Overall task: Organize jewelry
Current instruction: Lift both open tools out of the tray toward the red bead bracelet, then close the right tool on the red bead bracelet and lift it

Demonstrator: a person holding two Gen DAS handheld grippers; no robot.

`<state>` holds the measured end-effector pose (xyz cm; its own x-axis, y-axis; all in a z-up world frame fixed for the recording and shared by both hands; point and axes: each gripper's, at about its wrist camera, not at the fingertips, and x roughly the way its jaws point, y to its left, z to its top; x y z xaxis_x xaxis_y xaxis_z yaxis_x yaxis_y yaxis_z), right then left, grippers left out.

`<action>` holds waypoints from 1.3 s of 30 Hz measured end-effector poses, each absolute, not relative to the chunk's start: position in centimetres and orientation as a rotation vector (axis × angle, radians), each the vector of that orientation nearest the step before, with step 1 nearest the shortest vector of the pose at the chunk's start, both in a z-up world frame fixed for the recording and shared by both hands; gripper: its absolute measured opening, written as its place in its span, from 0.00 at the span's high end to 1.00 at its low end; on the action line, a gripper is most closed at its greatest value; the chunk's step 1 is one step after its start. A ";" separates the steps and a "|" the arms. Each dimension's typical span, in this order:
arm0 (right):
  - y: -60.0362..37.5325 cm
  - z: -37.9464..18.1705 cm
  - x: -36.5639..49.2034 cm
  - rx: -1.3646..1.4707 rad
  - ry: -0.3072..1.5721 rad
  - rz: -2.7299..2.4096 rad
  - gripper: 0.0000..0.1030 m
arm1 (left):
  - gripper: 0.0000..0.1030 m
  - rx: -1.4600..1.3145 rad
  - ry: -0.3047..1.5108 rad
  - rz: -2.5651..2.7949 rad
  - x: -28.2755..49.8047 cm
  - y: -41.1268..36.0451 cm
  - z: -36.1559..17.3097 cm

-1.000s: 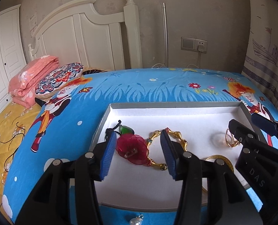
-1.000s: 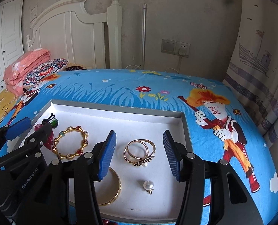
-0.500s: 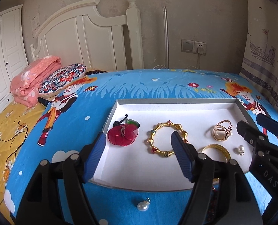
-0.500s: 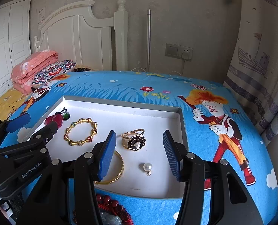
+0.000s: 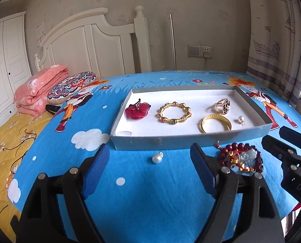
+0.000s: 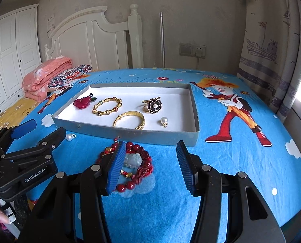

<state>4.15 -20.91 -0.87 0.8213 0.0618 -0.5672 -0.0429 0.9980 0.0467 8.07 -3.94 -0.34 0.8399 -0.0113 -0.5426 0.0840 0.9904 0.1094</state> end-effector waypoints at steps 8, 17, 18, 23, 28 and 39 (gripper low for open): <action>-20.4 -3.0 3.1 0.053 0.630 0.046 0.52 | 0.22 0.155 0.579 -0.061 5.4 -3.3 -3.3; -19.6 -3.6 4.2 0.046 0.649 0.023 0.53 | 0.22 0.154 0.583 -0.059 5.2 -2.8 -4.3; -19.5 -3.7 4.3 0.043 0.651 0.017 0.56 | 0.22 0.154 0.581 -0.061 5.2 -2.8 -4.2; -19.2 -3.9 4.4 0.034 0.659 0.037 0.81 | 0.21 0.151 0.574 -0.065 5.1 -2.7 -4.2; -18.8 -3.9 3.6 0.009 0.640 0.038 0.85 | 0.20 0.133 0.584 -0.065 5.2 -2.3 -4.4; -18.3 -3.3 3.2 -0.029 0.593 0.000 0.89 | 0.20 0.124 0.586 -0.070 5.2 -2.1 -4.5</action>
<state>3.20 -18.32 -3.32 0.8293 -0.0085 -0.5587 -0.0085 0.9996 -0.0278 5.24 -2.11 -4.48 0.8309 -0.0307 -0.5555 0.1014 0.9901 0.0970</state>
